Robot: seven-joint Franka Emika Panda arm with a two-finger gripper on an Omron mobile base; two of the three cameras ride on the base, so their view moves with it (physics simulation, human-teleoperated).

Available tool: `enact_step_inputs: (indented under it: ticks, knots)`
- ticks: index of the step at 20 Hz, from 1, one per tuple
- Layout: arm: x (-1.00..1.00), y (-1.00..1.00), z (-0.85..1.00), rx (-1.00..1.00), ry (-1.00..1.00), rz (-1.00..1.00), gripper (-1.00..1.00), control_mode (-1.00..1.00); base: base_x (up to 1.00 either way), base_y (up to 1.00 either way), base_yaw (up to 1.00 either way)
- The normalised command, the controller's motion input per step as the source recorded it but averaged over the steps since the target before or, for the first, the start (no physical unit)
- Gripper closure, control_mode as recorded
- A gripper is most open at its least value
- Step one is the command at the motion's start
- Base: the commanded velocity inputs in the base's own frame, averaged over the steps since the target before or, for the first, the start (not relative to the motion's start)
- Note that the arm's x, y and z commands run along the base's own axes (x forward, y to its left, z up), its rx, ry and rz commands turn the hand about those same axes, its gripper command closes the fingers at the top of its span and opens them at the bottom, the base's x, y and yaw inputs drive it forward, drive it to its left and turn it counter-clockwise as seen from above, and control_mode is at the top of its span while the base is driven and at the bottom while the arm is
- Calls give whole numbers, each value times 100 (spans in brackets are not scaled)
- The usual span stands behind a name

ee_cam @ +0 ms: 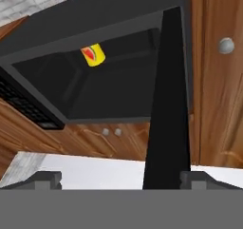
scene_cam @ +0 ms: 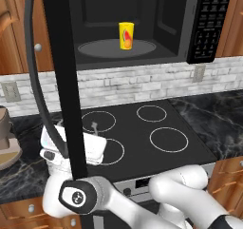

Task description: Place the microwavable item in the microwave. Then, close the microwave door and press the start button.

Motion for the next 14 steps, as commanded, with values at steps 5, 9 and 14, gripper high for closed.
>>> enact_step_inputs:
  ticks: [5, 9, 14]
  knots:
    - [25, 72, -4, 1, 6, 0, -100, -100, 0, 0, 0]
    - [6, 45, 18, 1, 1, 0, -100, -100, 0, 0, 0]
    - [-33, -34, 45, 13, 0, 0, -100, -100, 0, 0, 0]
